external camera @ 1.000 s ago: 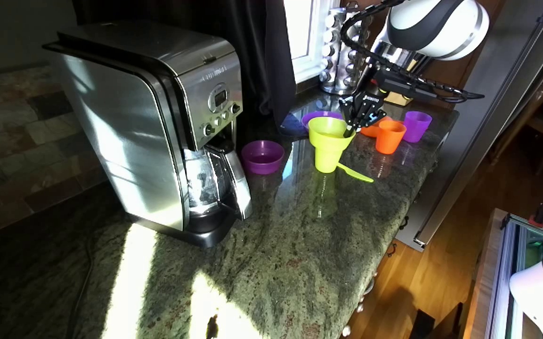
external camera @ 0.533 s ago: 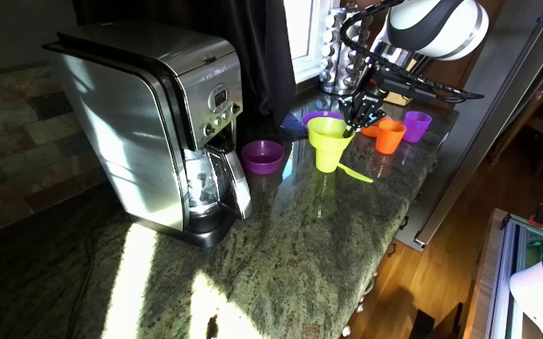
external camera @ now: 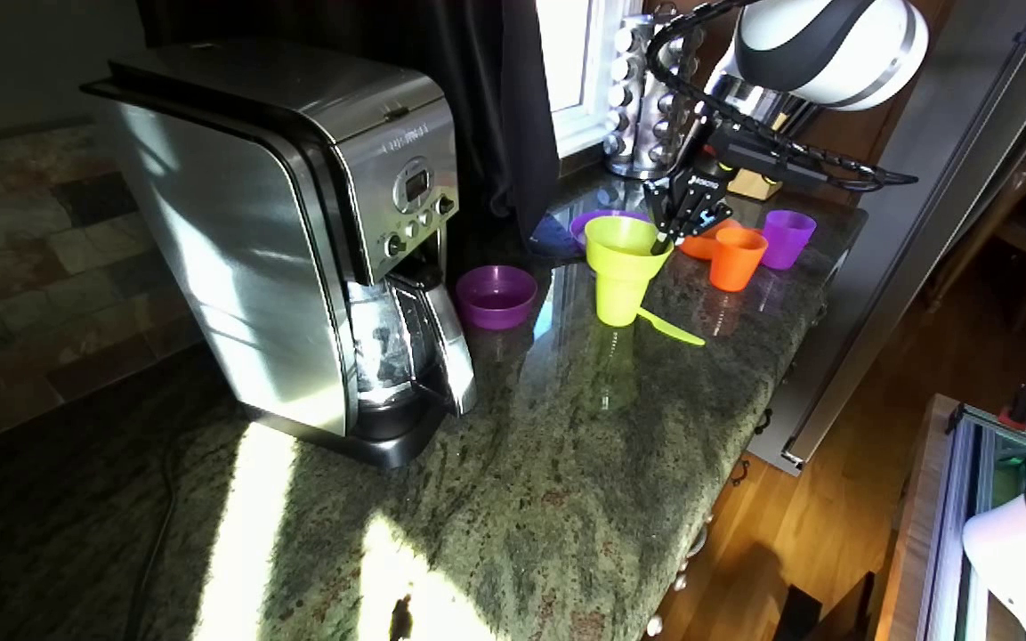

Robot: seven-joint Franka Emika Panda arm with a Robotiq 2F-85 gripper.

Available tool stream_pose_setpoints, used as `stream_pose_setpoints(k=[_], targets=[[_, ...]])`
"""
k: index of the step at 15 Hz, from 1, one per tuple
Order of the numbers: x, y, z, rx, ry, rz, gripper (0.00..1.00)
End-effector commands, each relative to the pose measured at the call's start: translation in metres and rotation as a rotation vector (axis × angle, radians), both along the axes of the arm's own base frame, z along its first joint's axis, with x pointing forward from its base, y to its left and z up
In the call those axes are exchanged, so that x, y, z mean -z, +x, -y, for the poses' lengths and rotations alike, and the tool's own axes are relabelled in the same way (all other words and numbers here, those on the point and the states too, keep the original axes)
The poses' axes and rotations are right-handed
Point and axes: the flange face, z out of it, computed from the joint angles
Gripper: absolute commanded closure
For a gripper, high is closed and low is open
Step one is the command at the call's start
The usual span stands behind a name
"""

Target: Place the yellow bowl on the yellow cup. and then the yellow knife on the bowl

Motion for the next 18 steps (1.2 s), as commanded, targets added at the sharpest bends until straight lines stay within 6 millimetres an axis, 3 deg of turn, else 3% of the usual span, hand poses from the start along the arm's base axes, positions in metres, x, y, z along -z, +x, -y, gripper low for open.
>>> stream_pose_setpoints(k=[1, 5, 18], targets=[[-0.0092, -0.01, 0.0137, 0.04, 0.024, 0.018, 0.99], [-0.0132, -0.0118, 0.0215, 0.046, 0.026, 0.02, 0.99], [-0.0066, -0.0092, 0.012, 0.002, 0.034, -0.013, 0.99]])
